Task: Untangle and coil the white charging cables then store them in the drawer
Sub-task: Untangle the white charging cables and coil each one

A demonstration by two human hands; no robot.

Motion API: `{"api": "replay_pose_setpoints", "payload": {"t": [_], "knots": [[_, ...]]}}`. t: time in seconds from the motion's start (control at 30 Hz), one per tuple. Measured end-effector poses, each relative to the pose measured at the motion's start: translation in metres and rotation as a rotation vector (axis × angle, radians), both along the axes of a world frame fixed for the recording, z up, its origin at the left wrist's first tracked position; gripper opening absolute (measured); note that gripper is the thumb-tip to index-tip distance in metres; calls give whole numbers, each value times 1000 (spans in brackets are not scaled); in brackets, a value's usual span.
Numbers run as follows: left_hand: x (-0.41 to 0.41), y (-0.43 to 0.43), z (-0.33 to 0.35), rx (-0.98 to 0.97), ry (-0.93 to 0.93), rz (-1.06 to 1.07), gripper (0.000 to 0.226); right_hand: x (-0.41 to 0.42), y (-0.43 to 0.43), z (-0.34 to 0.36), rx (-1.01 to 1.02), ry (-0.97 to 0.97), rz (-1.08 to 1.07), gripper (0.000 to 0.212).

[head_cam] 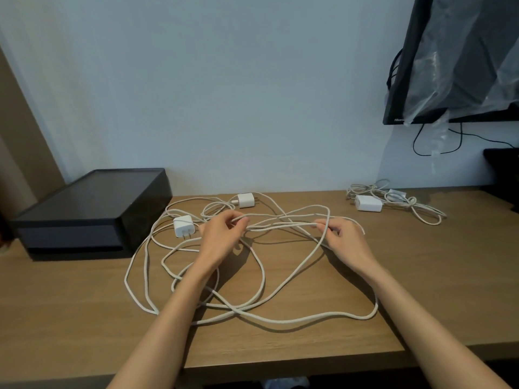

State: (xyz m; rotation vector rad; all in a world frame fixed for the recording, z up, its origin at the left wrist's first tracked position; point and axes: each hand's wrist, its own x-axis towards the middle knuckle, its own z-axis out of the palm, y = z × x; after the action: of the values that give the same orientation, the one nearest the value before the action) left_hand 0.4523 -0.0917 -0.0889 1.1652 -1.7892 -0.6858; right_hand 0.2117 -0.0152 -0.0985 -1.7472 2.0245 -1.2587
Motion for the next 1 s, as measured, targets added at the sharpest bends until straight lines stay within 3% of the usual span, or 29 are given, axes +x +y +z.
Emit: {"api": "replay_pose_setpoints", "payload": {"t": [0.27,0.43,0.53,0.73,0.9,1.0], "knots": [[-9,16,6,126,143,-314,31,15,-8,-3,-108,-215,11,24],[-14,20,-3,-91,-97,-310,15,19,-16,-8,-59,-318,78,19],[-17,17,-9,-239,-134,-227,11,19,-16,-8,-52,-294,125,21],[-20,9,-18,-312,-519,-51,56,20,-14,-8,-40,-294,221,18],[-26,9,-24,-365,-685,-173,29,22,-13,-6,-32,-265,240,21],[-26,8,-16,-281,-583,-280,20,23,-10,-3,-33,-237,245,20]]}}
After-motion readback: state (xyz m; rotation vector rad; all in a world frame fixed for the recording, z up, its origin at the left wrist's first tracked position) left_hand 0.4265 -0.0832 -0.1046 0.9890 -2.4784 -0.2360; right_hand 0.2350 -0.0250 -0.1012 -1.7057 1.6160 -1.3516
